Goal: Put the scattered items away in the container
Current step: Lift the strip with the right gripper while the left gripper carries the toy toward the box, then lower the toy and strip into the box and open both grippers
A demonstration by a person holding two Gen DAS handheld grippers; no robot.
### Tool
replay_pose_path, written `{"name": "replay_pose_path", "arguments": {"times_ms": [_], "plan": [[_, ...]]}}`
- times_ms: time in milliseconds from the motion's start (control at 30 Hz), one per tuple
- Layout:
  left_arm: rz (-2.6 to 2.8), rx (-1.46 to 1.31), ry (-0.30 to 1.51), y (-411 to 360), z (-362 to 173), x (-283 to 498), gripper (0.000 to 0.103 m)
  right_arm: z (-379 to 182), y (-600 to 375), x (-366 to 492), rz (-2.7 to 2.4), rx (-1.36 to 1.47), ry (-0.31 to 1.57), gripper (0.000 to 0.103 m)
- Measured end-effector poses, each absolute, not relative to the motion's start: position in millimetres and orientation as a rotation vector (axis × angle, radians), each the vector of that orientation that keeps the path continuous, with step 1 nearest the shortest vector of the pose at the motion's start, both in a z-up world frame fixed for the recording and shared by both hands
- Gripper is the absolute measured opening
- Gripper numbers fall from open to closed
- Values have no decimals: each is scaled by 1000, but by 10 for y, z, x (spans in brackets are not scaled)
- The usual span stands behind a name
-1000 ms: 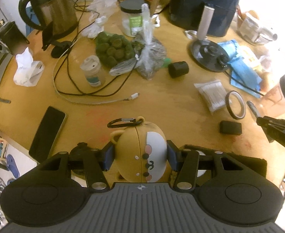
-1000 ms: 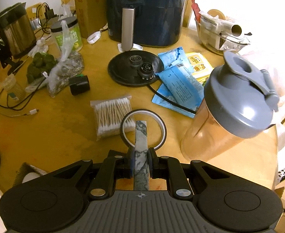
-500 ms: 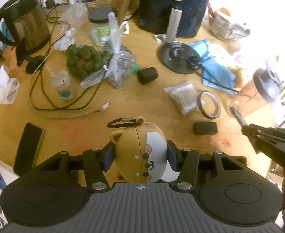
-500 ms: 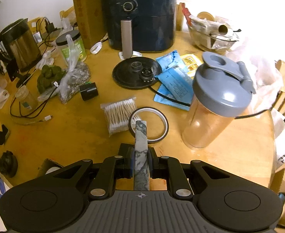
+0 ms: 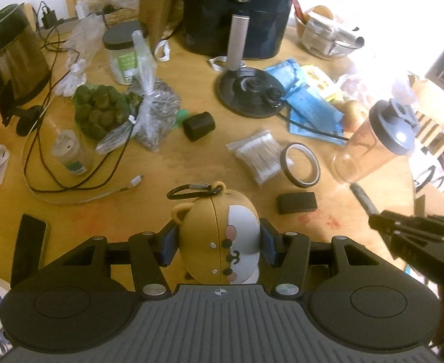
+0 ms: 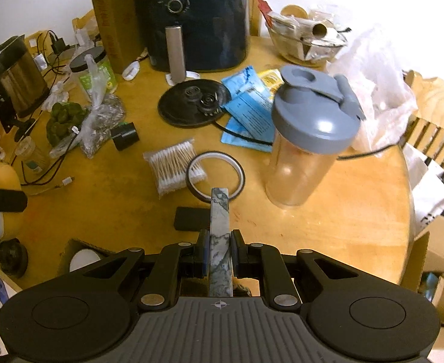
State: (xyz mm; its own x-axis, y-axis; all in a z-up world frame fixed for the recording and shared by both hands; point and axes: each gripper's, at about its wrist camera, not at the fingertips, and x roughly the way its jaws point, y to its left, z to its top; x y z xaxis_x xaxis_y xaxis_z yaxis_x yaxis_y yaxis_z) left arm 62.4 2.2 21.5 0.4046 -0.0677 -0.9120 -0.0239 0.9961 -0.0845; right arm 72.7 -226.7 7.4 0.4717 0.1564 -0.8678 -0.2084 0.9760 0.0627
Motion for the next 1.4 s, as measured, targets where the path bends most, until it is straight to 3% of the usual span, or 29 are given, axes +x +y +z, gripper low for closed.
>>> {"name": "replay_pose_path", "arguments": {"times_ms": [1400], "plan": [[-217, -97, 1335, -414, -263, 483, 53, -49, -2671, 194, 225, 92, 1198, 17]]}}
